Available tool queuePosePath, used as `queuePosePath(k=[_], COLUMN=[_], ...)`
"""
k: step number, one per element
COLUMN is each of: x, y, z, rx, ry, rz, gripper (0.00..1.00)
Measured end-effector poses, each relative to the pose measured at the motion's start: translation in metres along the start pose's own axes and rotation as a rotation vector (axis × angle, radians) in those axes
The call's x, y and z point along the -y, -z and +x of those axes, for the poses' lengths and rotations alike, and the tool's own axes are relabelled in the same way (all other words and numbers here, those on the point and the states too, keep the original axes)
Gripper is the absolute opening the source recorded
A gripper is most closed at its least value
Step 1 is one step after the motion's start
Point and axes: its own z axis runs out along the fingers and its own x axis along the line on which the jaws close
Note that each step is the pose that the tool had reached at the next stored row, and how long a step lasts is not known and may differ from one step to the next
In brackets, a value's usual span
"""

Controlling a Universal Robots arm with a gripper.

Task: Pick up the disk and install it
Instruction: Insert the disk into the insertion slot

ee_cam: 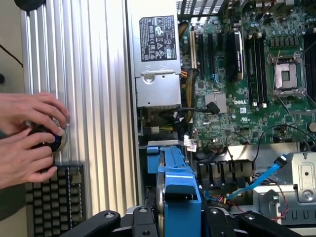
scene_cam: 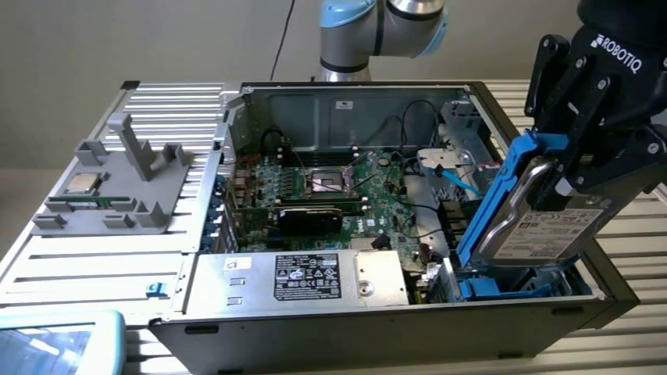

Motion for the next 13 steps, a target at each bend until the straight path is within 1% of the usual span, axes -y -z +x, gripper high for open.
queuePosePath(k=[6,13], x=[0.0014,0.0021], y=[-0.0091,-0.0119], z=[0.0,-0.001], rx=[0.0036,0.004], ry=[0.0,0.001], rz=[-0.0003,-0.0004], gripper=[0.37,0.37])
